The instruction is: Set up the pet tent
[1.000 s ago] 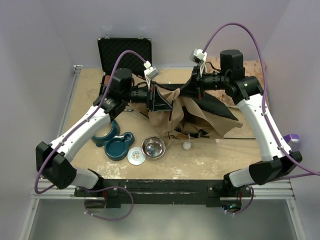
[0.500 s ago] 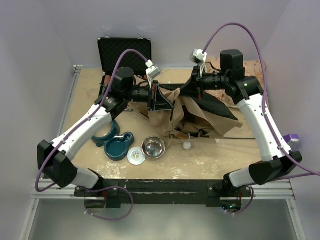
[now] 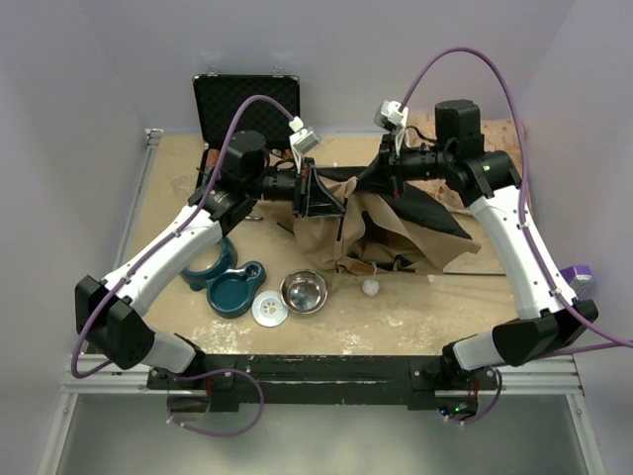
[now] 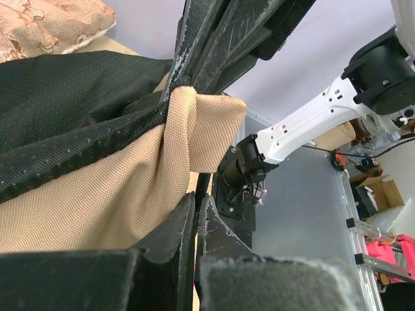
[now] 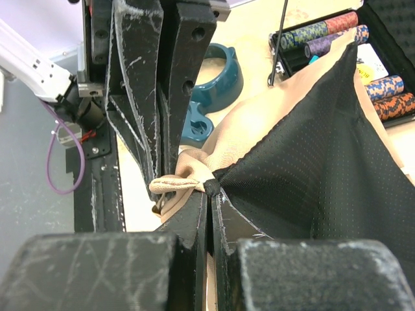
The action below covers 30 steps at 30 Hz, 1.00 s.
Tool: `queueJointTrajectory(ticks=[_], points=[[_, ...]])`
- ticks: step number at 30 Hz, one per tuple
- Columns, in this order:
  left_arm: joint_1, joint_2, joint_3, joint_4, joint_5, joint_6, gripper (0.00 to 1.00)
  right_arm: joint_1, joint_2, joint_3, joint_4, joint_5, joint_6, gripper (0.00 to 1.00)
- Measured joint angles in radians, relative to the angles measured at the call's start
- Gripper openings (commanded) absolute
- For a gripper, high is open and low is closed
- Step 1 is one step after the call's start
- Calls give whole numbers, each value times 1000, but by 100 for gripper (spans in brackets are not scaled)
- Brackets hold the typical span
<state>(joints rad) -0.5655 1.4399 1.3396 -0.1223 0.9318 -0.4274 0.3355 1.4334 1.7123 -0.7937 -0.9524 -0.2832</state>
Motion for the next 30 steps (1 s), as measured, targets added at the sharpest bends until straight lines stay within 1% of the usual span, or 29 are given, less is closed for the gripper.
queueJointTrajectory(ticks=[17,20,24,25,27,30], points=[[-3,13,25,-21,15,28,0,36,-1,-24,-68,42,-108,0],[-4,-6,1,9,15,28,0,39,-1,-24,-69,41,-112,0],[-4,-70,-92,109,13,24,0,46,-1,-24,-75,23,-112,0],[-4,-89,-120,137,13,23,3,49,-1,-24,-78,18,-112,0],[-4,-122,-172,190,11,23,17,58,-2,-24,-82,10,-111,0],[-4,-150,-217,234,7,34,24,61,-2,-24,-85,-4,-110,0]])
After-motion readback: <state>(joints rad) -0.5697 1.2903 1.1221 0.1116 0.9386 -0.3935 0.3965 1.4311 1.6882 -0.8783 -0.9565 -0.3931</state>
